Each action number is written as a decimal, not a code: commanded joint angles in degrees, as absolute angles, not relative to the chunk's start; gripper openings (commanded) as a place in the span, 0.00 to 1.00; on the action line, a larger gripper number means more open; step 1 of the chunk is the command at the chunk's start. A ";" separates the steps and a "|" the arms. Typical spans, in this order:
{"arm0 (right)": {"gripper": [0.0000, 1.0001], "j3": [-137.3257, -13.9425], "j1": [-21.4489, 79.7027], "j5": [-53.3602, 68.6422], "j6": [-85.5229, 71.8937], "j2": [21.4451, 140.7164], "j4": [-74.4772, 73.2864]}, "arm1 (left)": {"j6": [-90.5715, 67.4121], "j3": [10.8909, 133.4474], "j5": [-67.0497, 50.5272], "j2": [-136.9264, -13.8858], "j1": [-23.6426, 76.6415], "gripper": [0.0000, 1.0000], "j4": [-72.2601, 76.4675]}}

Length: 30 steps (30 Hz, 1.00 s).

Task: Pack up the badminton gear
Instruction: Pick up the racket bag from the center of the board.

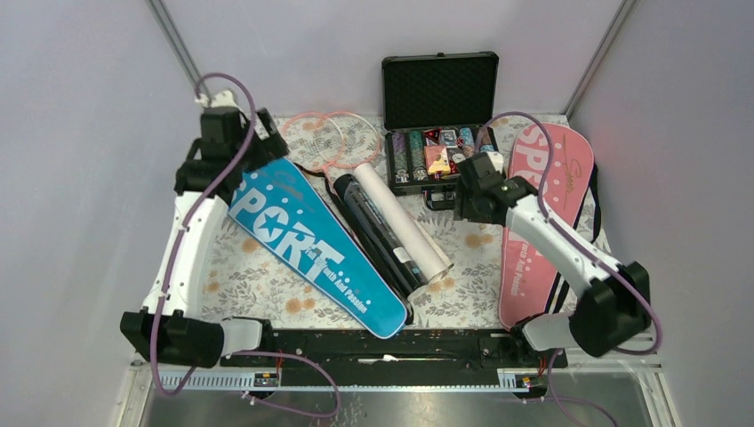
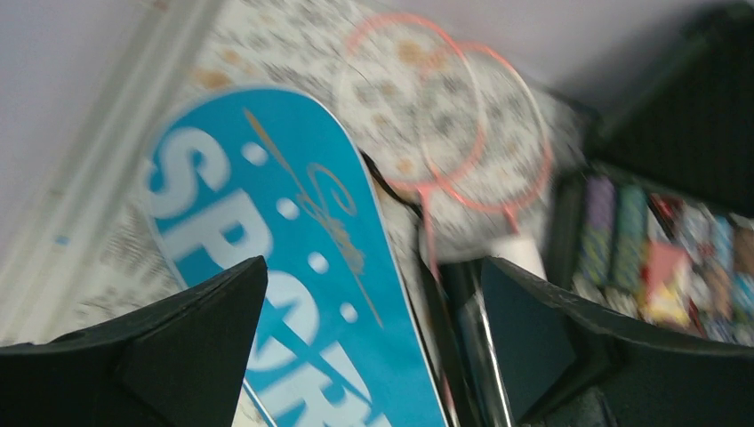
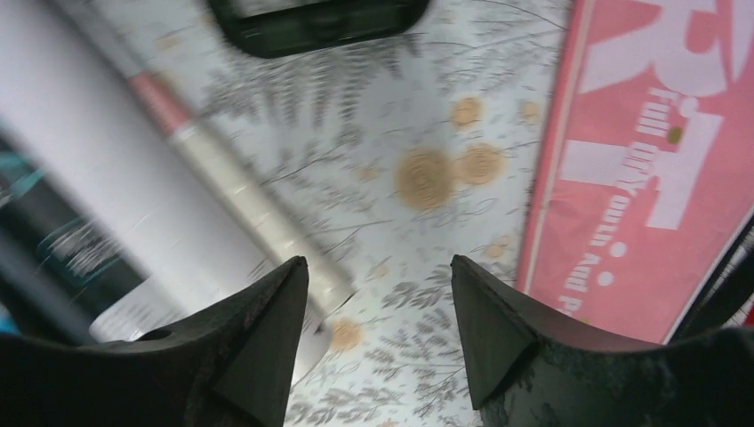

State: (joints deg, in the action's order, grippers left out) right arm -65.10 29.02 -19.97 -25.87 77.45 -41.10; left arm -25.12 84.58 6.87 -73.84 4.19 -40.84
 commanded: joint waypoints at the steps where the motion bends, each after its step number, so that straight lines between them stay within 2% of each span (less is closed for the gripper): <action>1: 0.65 -66.42 17.46 -14.91 -25.13 83.75 -39.48 | -25.94 76.39 -2.94 -70.13 8.95 0.99 -41.75; 6: 0.63 -63.70 8.95 -13.62 -26.09 89.23 -35.65 | -22.64 69.84 -0.64 -63.72 9.67 0.99 -42.10; 11: 0.63 -66.74 4.21 -14.08 -25.31 97.11 -37.24 | -21.65 67.68 2.68 -61.38 9.47 0.99 -44.38; 20: 0.60 -71.71 1.50 -13.59 -23.90 106.58 -38.39 | -25.72 66.50 -9.06 -62.52 3.13 0.99 -46.06; 22: 0.43 -71.89 1.19 -13.28 -23.33 107.90 -38.33 | -25.92 66.49 -9.13 -62.50 2.99 0.99 -45.90; 25: 0.24 -71.57 0.75 -13.38 -22.48 107.59 -38.16 | -25.50 66.49 -9.49 -62.62 2.99 0.98 -45.91; 27: 0.03 -71.33 0.74 -14.55 -21.53 105.99 -38.22 | -24.63 66.49 -10.27 -62.89 2.99 0.95 -46.17; 30: 0.00 -71.47 0.72 -15.93 -20.64 101.34 -39.98 | -24.07 66.37 -11.13 -62.84 2.99 0.91 -46.51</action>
